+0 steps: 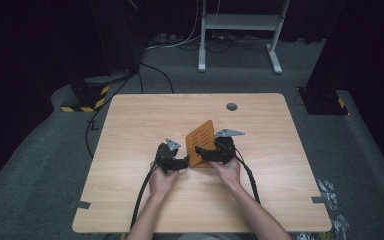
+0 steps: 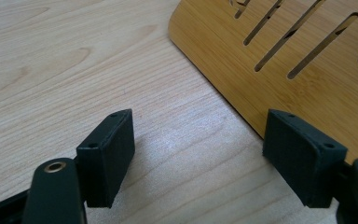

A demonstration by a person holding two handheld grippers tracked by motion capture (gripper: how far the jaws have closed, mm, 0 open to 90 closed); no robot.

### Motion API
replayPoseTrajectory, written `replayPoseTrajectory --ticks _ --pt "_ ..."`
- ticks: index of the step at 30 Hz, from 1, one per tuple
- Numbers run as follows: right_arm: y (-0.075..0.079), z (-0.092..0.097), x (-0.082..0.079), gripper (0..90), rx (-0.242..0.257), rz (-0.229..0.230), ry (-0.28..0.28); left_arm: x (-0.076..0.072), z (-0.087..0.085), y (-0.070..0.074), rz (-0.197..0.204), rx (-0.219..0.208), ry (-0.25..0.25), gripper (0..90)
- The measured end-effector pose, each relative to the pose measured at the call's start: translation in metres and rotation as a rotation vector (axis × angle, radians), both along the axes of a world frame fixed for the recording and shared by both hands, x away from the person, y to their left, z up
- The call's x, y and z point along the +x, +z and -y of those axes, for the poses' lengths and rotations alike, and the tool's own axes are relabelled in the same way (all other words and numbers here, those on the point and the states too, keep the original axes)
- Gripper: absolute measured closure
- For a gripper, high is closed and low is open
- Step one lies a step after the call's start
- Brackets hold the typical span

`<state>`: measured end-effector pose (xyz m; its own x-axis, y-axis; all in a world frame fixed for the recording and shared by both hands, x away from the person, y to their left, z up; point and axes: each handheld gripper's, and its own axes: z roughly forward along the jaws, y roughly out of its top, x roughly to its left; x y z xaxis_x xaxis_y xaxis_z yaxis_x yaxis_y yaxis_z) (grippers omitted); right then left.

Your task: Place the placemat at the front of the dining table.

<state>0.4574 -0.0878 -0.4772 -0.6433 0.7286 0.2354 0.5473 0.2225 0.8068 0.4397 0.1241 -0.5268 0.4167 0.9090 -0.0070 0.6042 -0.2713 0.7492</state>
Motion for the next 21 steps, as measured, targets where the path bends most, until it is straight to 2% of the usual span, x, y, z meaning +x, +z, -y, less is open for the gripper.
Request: replayPoseTrajectory --ticks 6,11,14,18,21 --pt "-0.001 -0.002 -0.002 29.7 0.011 0.003 -0.001 0.0 0.0 0.0 -0.002 -0.003 0.004 24.7" --pt "-0.002 -0.008 -0.006 31.4 0.02 0.019 0.022 0.0 0.001 0.0 -0.003 -0.005 0.007 24.5" --pt "-0.005 -0.012 -0.007 31.8 0.004 0.024 0.035 0.0 0.001 0.0 -0.003 -0.003 0.004 24.5" --pt "-0.008 -0.014 -0.009 33.1 -0.009 0.013 0.027 0.0 0.001 0.0 -0.003 -0.004 0.007 24.5" --pt "-0.01 -0.015 -0.008 35.8 -0.023 0.02 0.021 0.0 0.001 0.0 -0.003 -0.004 0.006 24.5"
